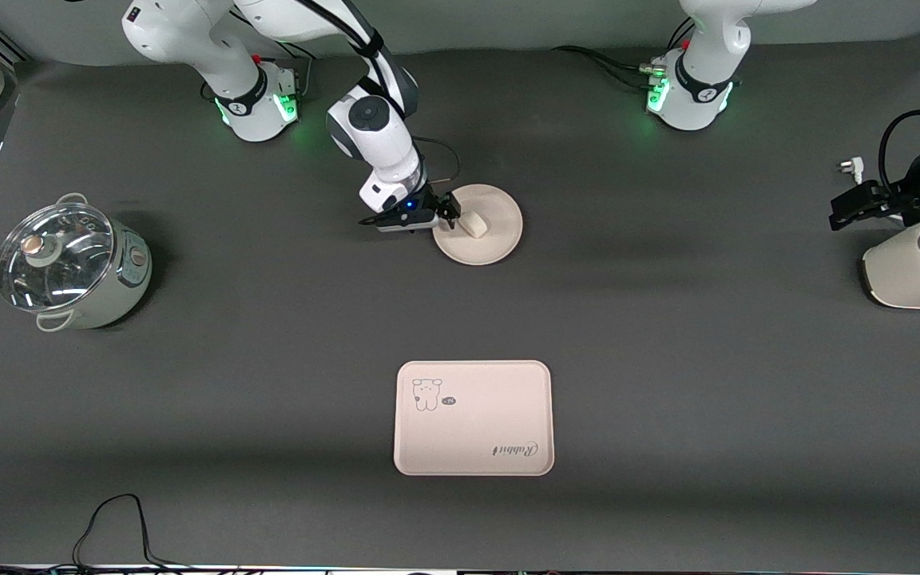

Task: Place bun in plate and plate on tray
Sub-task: 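Lower the right gripper to the plate rim and grip it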

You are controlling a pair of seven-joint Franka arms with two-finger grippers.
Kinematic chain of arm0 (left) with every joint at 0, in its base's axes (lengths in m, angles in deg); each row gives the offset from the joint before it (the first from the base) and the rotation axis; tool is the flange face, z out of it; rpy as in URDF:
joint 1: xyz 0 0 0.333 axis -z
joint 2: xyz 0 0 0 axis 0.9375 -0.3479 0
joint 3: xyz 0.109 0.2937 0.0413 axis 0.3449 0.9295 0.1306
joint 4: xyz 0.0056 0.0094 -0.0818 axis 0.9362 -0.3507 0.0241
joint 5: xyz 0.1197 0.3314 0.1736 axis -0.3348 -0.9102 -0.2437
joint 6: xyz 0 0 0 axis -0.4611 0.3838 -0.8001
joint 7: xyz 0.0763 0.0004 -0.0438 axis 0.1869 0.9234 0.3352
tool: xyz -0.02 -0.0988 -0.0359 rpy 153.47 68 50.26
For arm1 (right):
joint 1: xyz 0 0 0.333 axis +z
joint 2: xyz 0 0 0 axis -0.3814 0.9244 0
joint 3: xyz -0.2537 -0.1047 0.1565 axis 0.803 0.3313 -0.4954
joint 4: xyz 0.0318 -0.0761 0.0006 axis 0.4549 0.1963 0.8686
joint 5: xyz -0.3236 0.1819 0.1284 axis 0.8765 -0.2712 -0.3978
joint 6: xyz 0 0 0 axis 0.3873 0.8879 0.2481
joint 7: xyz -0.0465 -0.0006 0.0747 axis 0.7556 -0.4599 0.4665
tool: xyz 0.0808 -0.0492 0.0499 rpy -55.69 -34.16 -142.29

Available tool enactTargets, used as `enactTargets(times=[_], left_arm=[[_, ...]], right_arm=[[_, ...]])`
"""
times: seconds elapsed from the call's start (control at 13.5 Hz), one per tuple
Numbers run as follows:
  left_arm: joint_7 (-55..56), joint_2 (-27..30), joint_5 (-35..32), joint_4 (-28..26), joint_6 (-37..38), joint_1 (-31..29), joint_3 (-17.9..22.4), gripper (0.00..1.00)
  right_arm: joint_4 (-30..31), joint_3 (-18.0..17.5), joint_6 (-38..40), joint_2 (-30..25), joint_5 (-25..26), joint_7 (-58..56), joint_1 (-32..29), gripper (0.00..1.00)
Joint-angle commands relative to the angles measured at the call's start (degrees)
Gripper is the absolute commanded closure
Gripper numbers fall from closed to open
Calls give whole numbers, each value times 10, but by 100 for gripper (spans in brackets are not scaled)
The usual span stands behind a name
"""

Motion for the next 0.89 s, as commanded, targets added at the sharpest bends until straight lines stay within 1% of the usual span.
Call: enactTargets(times=[0.0,0.15,0.22,0.3,0.37,0.44,0.67,0.81], left_arm=[[-2,19,4,-12,11,9,2,0],[-4,19,14,-9,3,8,2,0],[-4,19,30,-9,2,8,2,0],[-5,20,31,-9,3,8,3,0],[-3,20,30,-8,5,8,2,0],[0,20,26,-6,4,8,1,0],[-4,19,25,-5,-10,7,3,0],[-3,22,25,-2,-11,5,5,0]], right_arm=[[-5,5,-22,17,-15,2,10,0],[-5,5,-21,16,-16,3,10,0],[-6,5,-21,16,-16,3,10,5],[-6,5,-20,14,-16,3,10,22],[-6,5,-19,12,-15,3,10,49],[-6,5,-19,13,-16,3,10,65],[-6,5,-19,12,-15,3,10,87],[-7,5,-18,12,-16,4,9,100]])
